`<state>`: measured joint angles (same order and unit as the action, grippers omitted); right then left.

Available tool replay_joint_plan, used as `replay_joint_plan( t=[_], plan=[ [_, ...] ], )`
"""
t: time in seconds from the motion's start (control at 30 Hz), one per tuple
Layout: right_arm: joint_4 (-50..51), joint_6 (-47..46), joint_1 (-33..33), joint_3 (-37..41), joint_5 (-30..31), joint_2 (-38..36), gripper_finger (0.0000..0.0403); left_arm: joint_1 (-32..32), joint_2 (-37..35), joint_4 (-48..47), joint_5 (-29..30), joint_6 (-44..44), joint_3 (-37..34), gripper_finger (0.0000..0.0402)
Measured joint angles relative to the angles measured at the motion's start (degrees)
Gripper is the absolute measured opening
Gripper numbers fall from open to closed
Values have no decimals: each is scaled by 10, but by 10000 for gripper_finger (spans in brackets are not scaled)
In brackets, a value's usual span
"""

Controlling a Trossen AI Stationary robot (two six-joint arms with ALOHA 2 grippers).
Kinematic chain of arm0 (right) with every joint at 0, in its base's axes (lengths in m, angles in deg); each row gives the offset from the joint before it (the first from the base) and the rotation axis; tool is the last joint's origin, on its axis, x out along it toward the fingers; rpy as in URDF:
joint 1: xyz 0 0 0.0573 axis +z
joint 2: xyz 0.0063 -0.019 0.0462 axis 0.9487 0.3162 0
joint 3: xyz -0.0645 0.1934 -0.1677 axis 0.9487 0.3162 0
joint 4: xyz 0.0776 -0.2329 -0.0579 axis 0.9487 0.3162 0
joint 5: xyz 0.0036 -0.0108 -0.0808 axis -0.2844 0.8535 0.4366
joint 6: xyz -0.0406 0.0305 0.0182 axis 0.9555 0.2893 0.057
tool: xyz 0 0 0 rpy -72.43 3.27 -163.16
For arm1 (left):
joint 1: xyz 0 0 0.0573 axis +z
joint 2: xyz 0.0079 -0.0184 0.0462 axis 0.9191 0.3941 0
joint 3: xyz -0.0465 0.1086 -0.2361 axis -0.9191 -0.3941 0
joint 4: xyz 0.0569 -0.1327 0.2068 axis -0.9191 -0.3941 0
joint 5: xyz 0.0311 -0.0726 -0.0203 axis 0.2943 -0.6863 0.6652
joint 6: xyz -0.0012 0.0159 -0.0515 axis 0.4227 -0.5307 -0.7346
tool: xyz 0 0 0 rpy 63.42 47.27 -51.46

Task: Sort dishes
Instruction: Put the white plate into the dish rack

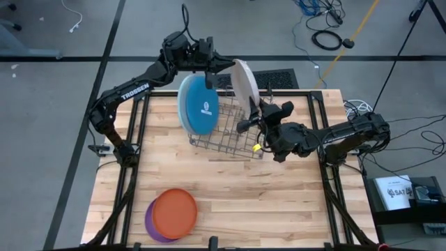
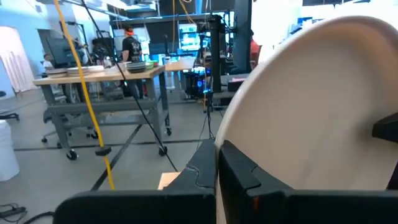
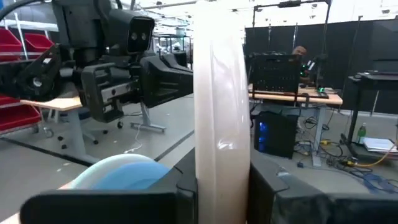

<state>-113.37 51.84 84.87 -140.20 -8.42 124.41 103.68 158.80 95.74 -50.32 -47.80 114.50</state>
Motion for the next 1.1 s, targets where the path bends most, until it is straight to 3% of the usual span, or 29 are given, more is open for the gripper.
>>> replay_joint_plan(
  t=[0.33, 0.83, 1.1],
  plan=[
    [4, 47, 8, 0, 6, 1, 65, -1, 0, -4, -5, -5, 0, 13],
    [6, 88, 21, 0, 59, 2, 41, 6, -14, -51, -34, -39, 0, 210],
    [9, 95, 25, 0, 51, 3, 38, 12, -57, -140, -61, 6, 0, 230]
  ],
)
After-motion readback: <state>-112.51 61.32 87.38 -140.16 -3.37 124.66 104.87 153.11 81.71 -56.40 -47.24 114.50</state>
